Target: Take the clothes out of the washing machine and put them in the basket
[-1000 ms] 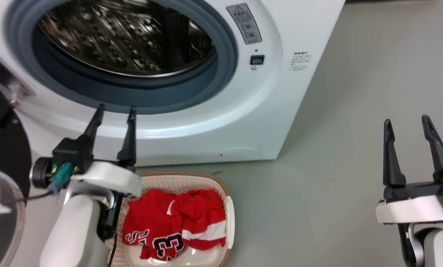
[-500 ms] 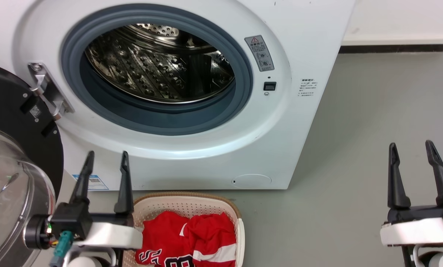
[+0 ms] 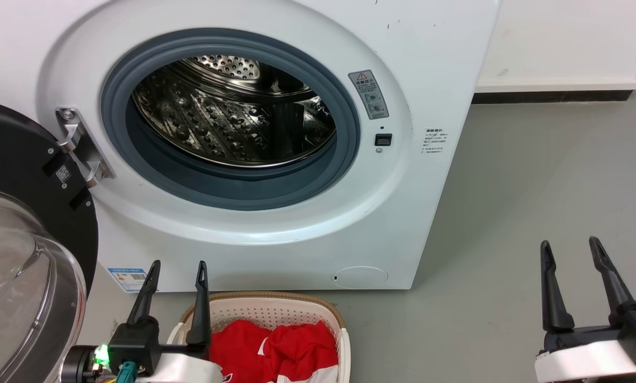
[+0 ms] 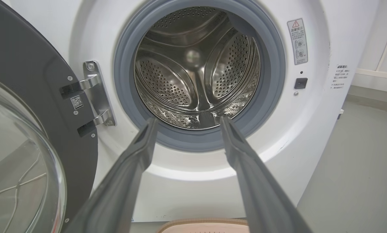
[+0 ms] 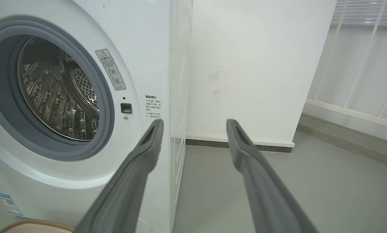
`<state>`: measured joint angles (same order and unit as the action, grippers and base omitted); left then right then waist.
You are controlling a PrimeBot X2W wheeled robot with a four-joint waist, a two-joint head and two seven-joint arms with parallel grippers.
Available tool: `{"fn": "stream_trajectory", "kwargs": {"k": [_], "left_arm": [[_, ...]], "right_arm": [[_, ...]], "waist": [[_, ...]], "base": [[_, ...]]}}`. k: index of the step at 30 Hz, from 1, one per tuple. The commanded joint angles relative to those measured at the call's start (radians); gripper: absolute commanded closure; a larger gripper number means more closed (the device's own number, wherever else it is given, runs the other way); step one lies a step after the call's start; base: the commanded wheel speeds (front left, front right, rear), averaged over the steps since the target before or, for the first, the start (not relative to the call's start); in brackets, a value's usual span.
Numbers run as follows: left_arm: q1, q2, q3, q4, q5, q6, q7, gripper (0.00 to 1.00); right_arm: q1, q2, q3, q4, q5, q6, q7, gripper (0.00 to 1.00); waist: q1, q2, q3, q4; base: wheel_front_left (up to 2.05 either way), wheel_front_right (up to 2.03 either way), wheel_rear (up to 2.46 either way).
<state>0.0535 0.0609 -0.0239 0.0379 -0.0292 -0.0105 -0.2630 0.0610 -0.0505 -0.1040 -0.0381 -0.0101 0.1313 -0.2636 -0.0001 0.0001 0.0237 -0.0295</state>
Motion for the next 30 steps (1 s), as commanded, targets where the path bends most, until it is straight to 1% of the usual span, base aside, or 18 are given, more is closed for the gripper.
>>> {"fn": "stream_trajectory", "kwargs": {"k": [1,12,18,19,22,30], "left_arm": [[0.004,0.000,-0.001,0.002,0.007,0.002,-0.003,0.00],[-0.015,-0.003,0.011,0.010,0.010,0.011,-0.003,0.00],[-0.016,-0.005,0.014,0.020,-0.008,0.001,-0.003,0.00],[-0.004,-0.004,0.012,0.020,-0.009,0.001,0.000,1.00],[0.008,-0.006,0.009,0.048,-0.011,0.001,0.002,1.00],[-0.017,-0.007,0.030,0.072,-0.182,-0.012,0.049,1.00]], "right_arm": [[0.006,0.001,0.002,0.001,-0.008,-0.001,-0.002,0.00],[-0.009,0.001,0.001,0.004,-0.008,-0.001,-0.002,0.00],[-0.009,0.001,0.001,0.003,-0.010,-0.001,-0.002,0.00],[-0.001,0.000,0.001,0.005,-0.004,0.000,0.000,1.00],[0.007,0.002,0.001,0.032,-0.003,0.000,0.001,1.00],[-0.013,0.001,0.002,0.058,0.177,0.000,0.040,1.00]], "waist": [[0.0001,-0.0001,0.000,-0.001],[0.0001,-0.0001,0.004,-0.007],[0.0001,-0.0001,0.005,-0.006],[0.0001,-0.0001,0.005,-0.006],[0.0002,-0.0001,0.005,-0.006],[0.0002,-0.0001,0.003,-0.004]], "base": [[0.00,0.00,0.00],[0.00,0.00,0.00],[0.00,0.00,0.00],[0.00,0.00,0.00],[0.00,0.00,0.00],[0.00,0.00,0.00]]}}
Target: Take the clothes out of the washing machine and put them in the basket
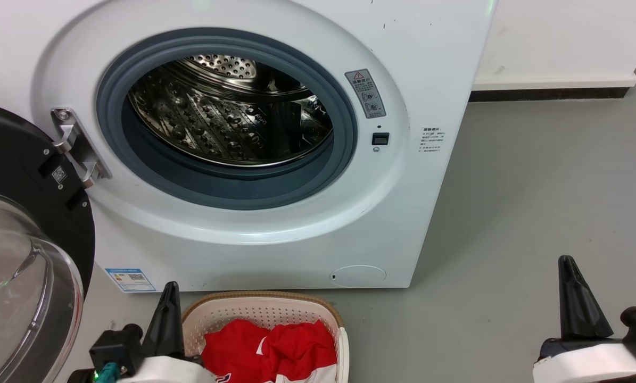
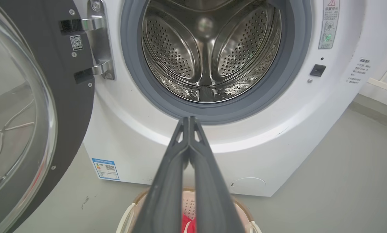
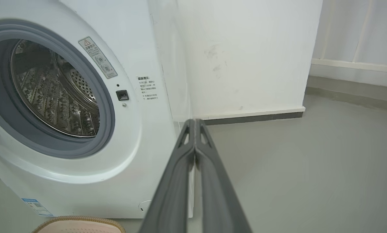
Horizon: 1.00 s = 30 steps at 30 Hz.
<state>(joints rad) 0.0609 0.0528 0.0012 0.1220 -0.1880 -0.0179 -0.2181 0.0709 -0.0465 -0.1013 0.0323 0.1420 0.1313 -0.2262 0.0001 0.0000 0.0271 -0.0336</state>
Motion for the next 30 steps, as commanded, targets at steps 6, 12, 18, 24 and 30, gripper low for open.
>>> {"fn": "stream_trajectory", "kwargs": {"k": [6,12,18,24,30], "left_arm": [[-0.036,0.001,0.012,-0.004,-0.144,-0.014,0.030,1.00],[-0.047,0.001,0.019,0.005,-0.255,-0.023,0.055,1.00],[-0.058,0.000,0.027,0.015,-0.359,-0.031,0.079,1.00],[-0.069,0.000,0.035,0.024,-0.457,-0.038,0.102,1.00],[-0.080,0.000,0.043,0.033,-0.548,-0.046,0.124,1.00]], "right_arm": [[-0.037,-0.004,-0.001,0.007,0.150,0.000,0.031,1.00],[-0.051,-0.005,-0.001,0.024,0.266,0.000,0.057,1.00],[-0.063,-0.006,-0.001,0.041,0.373,0.000,0.081,1.00],[-0.074,-0.007,-0.001,0.056,0.474,0.000,0.105,1.00],[-0.086,-0.007,-0.002,0.071,0.569,0.000,0.126,1.00]], "waist": [[0.0000,0.0000,-0.001,0.002],[0.0000,0.0000,-0.002,0.004],[0.0000,0.0000,-0.004,0.005],[0.0000,0.0000,-0.005,0.007],[-0.0001,0.0000,-0.006,0.009]], "base": [[0.00,0.00,0.00],[0.00,0.00,0.00],[0.00,0.00,0.00],[0.00,0.00,0.00],[0.00,0.00,0.00]]}}
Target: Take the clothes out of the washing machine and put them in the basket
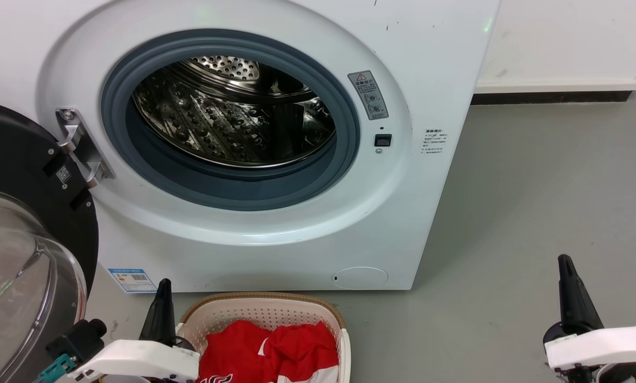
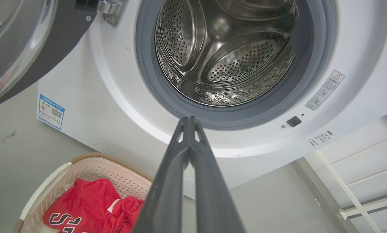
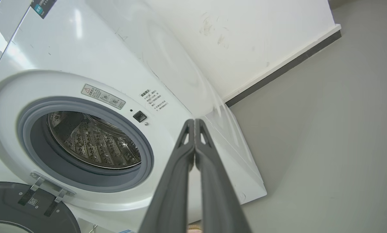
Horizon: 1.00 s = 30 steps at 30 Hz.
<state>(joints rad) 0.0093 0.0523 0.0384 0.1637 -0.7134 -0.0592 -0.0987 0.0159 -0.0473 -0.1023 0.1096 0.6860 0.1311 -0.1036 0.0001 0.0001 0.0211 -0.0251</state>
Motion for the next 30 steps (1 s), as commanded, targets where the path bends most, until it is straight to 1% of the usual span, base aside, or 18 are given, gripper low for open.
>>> {"fn": "stream_trajectory", "kwargs": {"k": [1,2,17,30], "left_arm": [[-0.030,0.001,0.007,-0.007,-0.037,-0.005,0.008,1.00],[-0.030,0.001,0.007,-0.007,-0.037,-0.005,0.008,1.00],[-0.052,0.000,0.023,0.013,-0.240,-0.022,0.057,1.00],[-0.070,-0.001,0.036,0.029,-0.393,-0.034,0.094,1.00]], "right_arm": [[-0.033,-0.007,-0.001,-0.004,0.039,0.000,0.008,1.00],[-0.033,-0.007,-0.001,-0.004,0.039,0.000,0.008,1.00],[-0.056,-0.008,-0.002,0.028,0.250,0.000,0.056,1.00],[-0.073,-0.008,-0.004,0.053,0.407,0.000,0.094,1.00]], "waist": [[0.0000,-0.0001,0.000,0.000],[0.0000,-0.0001,0.000,0.000],[-0.0001,-0.0001,-0.003,0.005],[-0.0001,-0.0001,-0.006,0.008]], "base": [[0.00,0.00,0.00],[0.00,0.00,0.00],[0.00,0.00,0.00],[0.00,0.00,0.00]]}}
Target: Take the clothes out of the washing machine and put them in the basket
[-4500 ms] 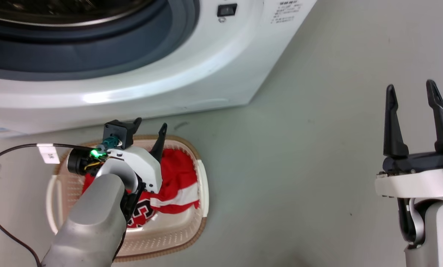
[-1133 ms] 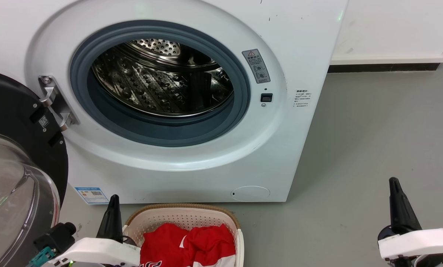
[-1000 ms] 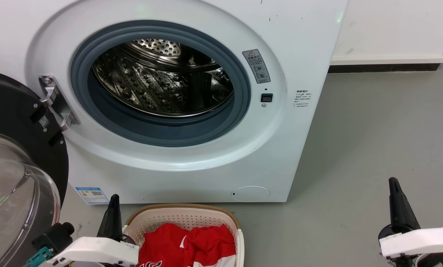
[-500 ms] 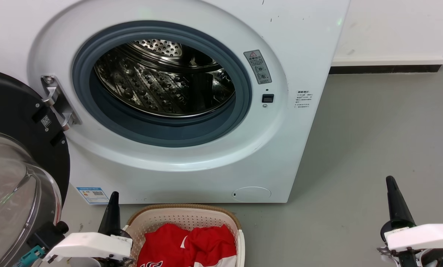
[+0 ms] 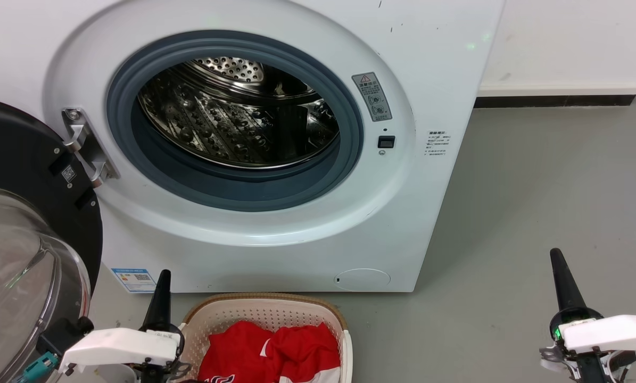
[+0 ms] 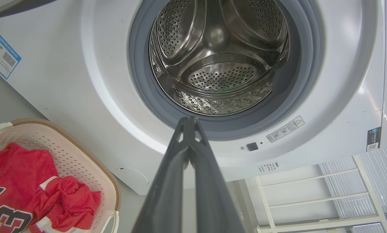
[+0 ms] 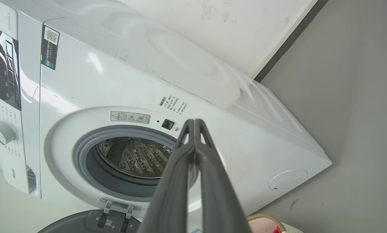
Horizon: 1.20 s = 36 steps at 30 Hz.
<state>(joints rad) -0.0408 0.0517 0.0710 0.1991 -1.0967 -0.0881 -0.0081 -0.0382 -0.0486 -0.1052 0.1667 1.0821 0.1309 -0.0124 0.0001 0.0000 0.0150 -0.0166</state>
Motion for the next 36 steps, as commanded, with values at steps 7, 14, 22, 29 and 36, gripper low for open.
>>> {"fn": "stream_trajectory", "kwargs": {"k": [7,14,22,29,36], "left_arm": [[-0.028,0.000,0.010,0.002,-0.085,-0.010,0.022,1.00],[-0.038,-0.001,0.016,0.009,-0.156,-0.017,0.039,1.00],[-0.048,-0.001,0.024,0.020,-0.259,-0.025,0.064,1.00],[-0.054,-0.001,0.029,0.027,-0.320,-0.030,0.078,1.00],[-0.059,-0.002,0.034,0.033,-0.378,-0.035,0.092,1.00]], "right_arm": [[-0.029,-0.007,-0.002,0.009,0.090,0.000,0.021,1.00],[-0.035,-0.006,-0.003,0.020,0.163,0.000,0.039,1.00],[-0.051,-0.006,-0.004,0.038,0.269,0.000,0.064,1.00],[-0.055,-0.006,-0.005,0.048,0.332,0.000,0.079,1.00],[-0.062,-0.006,-0.005,0.057,0.391,0.000,0.094,1.00]], "waist": [[0.0000,0.0000,-0.001,0.002],[0.0000,0.0000,-0.003,0.004],[-0.0001,0.0000,-0.005,0.007],[-0.0001,0.0000,-0.007,0.009],[-0.0001,0.0000,-0.008,0.011]], "base": [[0.00,0.00,0.00],[0.00,0.00,0.00],[0.00,0.00,0.00],[0.00,0.00,0.00],[0.00,0.00,0.00]]}}
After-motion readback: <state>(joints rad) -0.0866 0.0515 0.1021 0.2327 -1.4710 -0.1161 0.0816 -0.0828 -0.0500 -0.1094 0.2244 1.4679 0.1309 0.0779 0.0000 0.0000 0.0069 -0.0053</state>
